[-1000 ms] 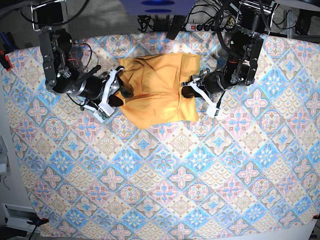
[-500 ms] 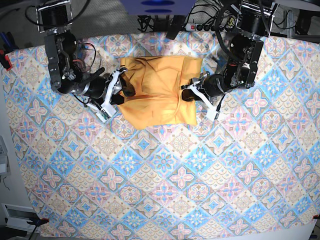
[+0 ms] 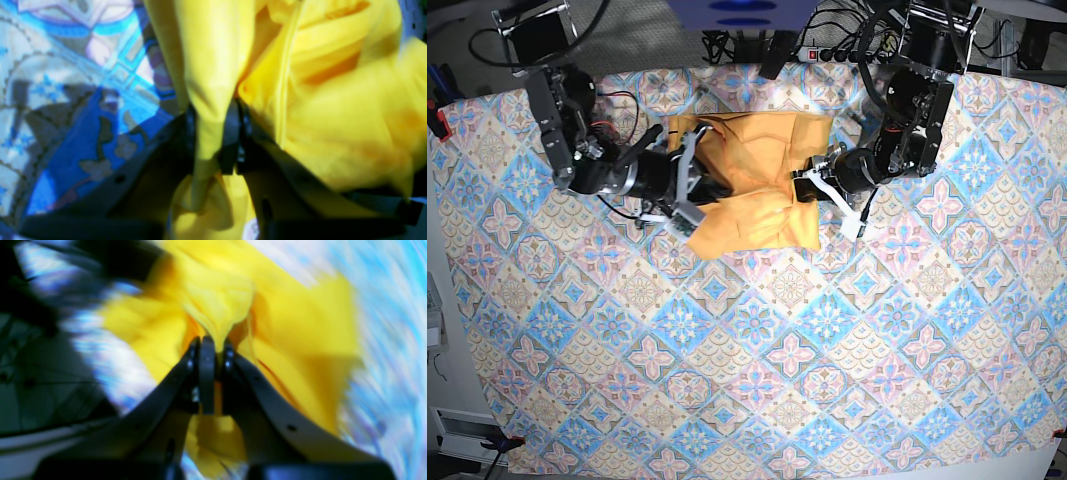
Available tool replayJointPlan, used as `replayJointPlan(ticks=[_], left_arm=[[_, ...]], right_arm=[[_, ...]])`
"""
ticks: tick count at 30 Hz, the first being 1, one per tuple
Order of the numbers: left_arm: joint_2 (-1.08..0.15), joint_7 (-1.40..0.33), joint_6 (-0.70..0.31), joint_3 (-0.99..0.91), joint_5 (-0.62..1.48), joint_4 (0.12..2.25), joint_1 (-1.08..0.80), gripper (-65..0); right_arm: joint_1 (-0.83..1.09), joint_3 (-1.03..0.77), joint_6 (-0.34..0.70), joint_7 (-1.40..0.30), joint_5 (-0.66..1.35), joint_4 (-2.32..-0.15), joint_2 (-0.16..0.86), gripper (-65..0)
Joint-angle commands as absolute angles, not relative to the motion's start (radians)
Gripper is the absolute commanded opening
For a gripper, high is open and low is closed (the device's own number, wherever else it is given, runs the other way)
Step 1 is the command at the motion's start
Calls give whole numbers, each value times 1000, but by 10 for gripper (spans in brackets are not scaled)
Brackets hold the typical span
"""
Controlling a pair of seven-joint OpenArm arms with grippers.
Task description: Fold the T-shirt properly
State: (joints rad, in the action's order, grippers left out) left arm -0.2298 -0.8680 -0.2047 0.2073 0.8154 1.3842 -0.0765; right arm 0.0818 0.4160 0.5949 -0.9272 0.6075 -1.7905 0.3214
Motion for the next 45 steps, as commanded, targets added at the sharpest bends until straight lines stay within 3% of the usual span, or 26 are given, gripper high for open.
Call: replayJointPlan(ticks=[1, 11, 18, 21, 28, 32, 38, 45], left_arm=[[-234, -869, -208, 203, 823, 1377, -65, -611], [-234, -869, -208, 200, 825, 1363, -64, -612], [-234, -869, -208, 199, 825, 1363, -64, -611], [-234, -869, -208, 199, 825, 1365, -64, -610], [-274, -869, -208, 197, 831, 1408, -71, -608], [-275, -869, -208, 174, 831, 1438, -73, -608], [-268, -872, -208, 96, 829, 1438, -74, -608], [-246, -871, -208, 93, 831, 1438, -71, -608]], right_arm=[[50, 450, 599, -903, 627, -1821, 325, -639], [-140, 808, 599, -903, 625, -1807, 320, -630], [-139, 769, 595, -901, 622, -1724, 328, -454], [-107, 691, 595, -901, 622, -1728, 335, -423], [-47, 498, 595, -898, 622, -1728, 337, -425], [-45, 479, 595, -903, 622, -1727, 338, -426], [-53, 654, 596, -905, 624, -1727, 340, -429], [-166, 900, 598, -903, 624, -1728, 340, -480]])
